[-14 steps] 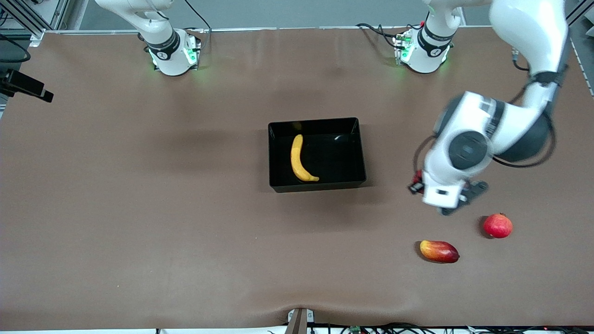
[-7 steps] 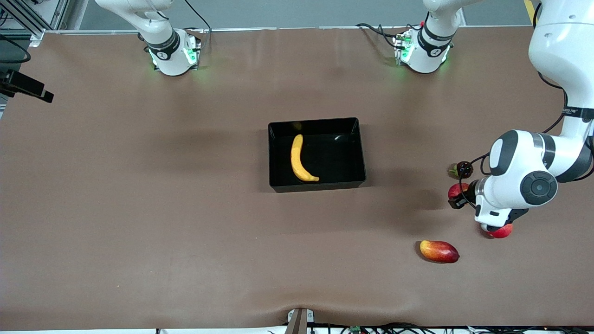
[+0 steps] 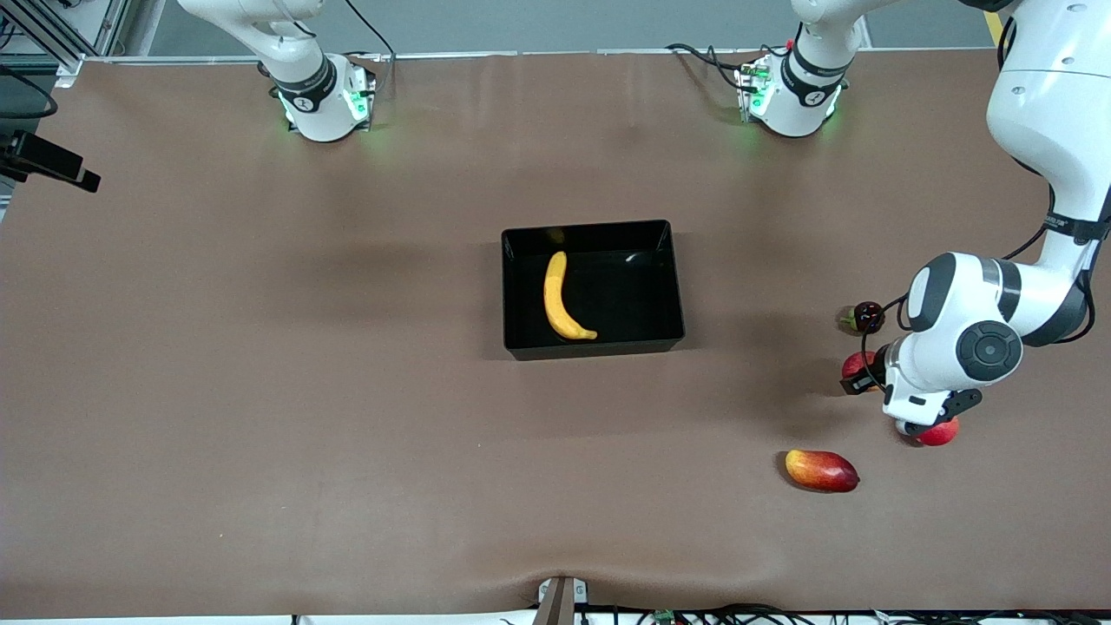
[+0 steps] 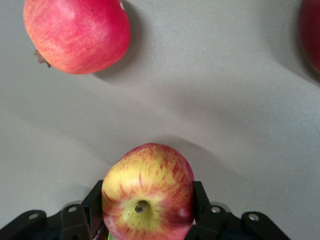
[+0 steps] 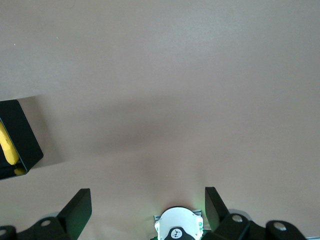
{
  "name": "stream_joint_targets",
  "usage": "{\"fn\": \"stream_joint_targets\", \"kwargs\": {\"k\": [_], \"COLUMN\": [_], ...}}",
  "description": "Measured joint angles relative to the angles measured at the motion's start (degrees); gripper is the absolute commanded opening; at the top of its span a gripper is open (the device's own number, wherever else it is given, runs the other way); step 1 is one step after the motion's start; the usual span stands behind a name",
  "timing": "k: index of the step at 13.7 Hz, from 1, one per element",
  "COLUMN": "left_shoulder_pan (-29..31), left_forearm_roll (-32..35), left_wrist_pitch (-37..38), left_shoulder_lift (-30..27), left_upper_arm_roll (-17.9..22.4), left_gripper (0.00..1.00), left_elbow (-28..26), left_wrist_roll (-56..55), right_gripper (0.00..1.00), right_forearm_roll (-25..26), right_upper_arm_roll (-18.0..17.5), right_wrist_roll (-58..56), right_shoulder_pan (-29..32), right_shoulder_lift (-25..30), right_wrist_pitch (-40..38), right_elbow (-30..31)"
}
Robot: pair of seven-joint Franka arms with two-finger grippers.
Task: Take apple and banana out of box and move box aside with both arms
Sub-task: 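Lower the apple beside the pomegranate and open the left gripper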
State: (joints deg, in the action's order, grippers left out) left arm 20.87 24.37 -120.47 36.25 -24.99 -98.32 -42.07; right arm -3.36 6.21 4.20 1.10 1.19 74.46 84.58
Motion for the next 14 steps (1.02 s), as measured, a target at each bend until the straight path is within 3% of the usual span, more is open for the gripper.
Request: {"fn": "stream_joint_targets", "kwargs": {"k": [9, 11, 12, 14], "left_shoulder_pan": [-7.93, -7.72, -7.57, -7.46], "left_forearm_roll": [0.00, 0.00, 0.00, 0.00], "left_wrist_pitch": [-1.71, -3.00, -3.14, -4.07], "left_shoulder_lift": [2.24, 2.79, 2.76, 2.75], "left_upper_arm_roll": [-0.91, -0.82, -0.90, -0.89], "left_gripper": [0.00, 0.59, 1.00, 1.00], "left_elbow": [-0.19, -0.58, -0.63, -1.18], "left_wrist_roll": [-11.08, -11.08, -11.07, -11.04], "right_gripper": [1.00, 1.00, 1.00, 1.00], "right_forearm_roll": [0.00, 0.00, 0.00, 0.00], "right_upper_arm_roll": [0.00, 0.00, 0.00, 0.01], "right_wrist_roll": [0.00, 0.00, 0.00, 0.00], "right_shoulder_pan": [0.01, 0.01, 0.01, 0.01], "right_shoulder_lift": [0.00, 0.00, 0.00, 0.00], "right_wrist_pitch": [0.00, 0.00, 0.00, 0.00], "right_elbow": [0.00, 0.00, 0.00, 0.00]}}
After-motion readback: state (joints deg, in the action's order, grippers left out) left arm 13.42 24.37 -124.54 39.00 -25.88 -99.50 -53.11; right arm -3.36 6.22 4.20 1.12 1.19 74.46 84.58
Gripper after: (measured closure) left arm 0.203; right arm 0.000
